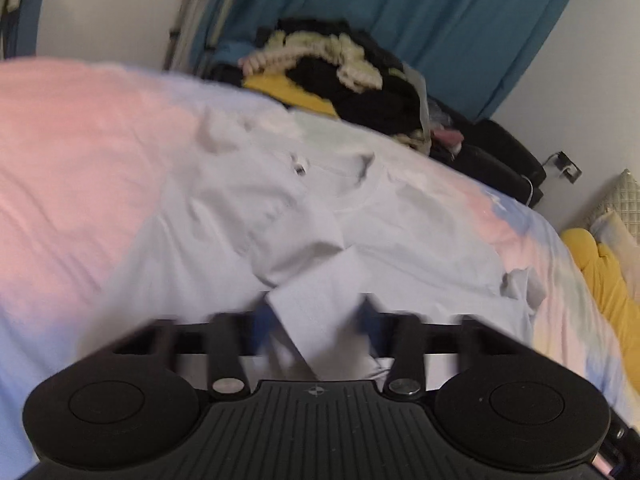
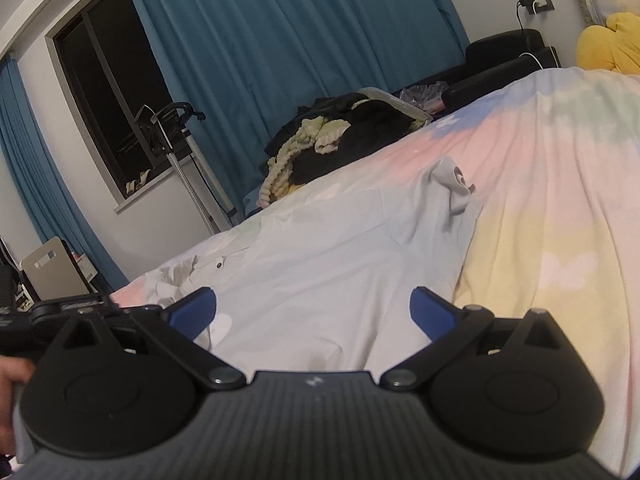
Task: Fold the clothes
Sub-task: 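Fold the held sleeve across the shirt body and open the left gripper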
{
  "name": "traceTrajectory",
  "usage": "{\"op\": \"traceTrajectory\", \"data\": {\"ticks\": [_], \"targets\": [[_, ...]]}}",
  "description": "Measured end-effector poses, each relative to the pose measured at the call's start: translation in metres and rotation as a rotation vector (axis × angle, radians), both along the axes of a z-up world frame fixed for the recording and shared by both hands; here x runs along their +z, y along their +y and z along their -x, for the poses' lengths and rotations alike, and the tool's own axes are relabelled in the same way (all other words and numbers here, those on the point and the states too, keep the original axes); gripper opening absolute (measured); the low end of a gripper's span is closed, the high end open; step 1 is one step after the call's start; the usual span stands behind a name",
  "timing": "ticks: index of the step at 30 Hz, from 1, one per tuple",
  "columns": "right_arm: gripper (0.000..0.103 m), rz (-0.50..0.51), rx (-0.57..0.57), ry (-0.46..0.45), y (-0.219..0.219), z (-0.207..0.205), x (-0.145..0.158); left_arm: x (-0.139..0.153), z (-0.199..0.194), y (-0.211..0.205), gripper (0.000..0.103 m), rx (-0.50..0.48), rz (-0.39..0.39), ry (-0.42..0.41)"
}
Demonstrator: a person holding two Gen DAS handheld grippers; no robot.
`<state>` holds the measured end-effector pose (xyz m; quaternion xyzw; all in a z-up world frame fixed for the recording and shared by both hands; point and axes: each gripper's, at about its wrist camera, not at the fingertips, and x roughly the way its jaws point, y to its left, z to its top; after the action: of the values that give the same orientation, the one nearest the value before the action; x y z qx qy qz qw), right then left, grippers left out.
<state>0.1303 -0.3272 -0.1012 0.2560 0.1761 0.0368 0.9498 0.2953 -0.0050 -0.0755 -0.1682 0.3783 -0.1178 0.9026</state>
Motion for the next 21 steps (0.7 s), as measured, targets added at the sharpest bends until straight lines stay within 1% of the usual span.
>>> {"op": "traceTrajectory", "data": {"ticks": [1, 2, 5, 7, 11, 14, 16, 17, 18, 19, 20, 21], "targets": [[0.103, -0.001, 0.0, 0.001, 0.0, 0.001, 0.0, 0.002, -0.005, -0.009, 0.007, -0.01, -0.017, 0.0], [0.103, -0.003, 0.0, -0.001, -0.001, 0.001, 0.0, 0.007, -0.01, -0.018, 0.007, -0.014, -0.044, -0.023], [0.103, -0.008, -0.005, -0.008, -0.002, 0.0, 0.001, 0.021, -0.029, -0.038, 0.006, 0.0, -0.069, -0.077], [0.103, 0.0, -0.007, -0.01, -0.001, -0.001, 0.001, 0.022, -0.043, -0.05, 0.006, 0.022, -0.071, -0.097], [0.103, 0.023, -0.001, -0.003, 0.001, -0.005, -0.003, -0.004, -0.061, -0.072, 0.007, 0.005, -0.166, -0.103], [0.103, 0.047, 0.002, -0.001, 0.003, -0.008, -0.007, -0.022, -0.059, -0.075, 0.01, -0.024, -0.178, -0.099], [0.103, 0.064, 0.005, 0.001, 0.004, -0.009, -0.01, -0.022, -0.052, -0.073, 0.02, -0.045, -0.163, -0.098], [0.103, 0.068, 0.006, 0.001, 0.004, -0.01, -0.01, -0.021, -0.049, -0.071, 0.035, -0.053, -0.158, -0.1], [0.103, 0.07, 0.008, 0.001, 0.005, -0.011, -0.01, -0.015, -0.042, -0.07, 0.052, -0.043, -0.17, -0.121], [0.103, 0.074, 0.009, -0.002, 0.005, -0.011, -0.01, -0.009, -0.034, -0.069, 0.057, -0.031, -0.185, -0.145], [0.103, 0.081, 0.007, -0.007, 0.005, -0.011, -0.008, 0.0, -0.024, -0.068, 0.059, -0.008, -0.219, -0.181], [0.103, 0.088, 0.005, -0.013, 0.005, -0.01, -0.006, 0.007, -0.014, -0.066, 0.061, -0.017, -0.232, -0.205]]}}
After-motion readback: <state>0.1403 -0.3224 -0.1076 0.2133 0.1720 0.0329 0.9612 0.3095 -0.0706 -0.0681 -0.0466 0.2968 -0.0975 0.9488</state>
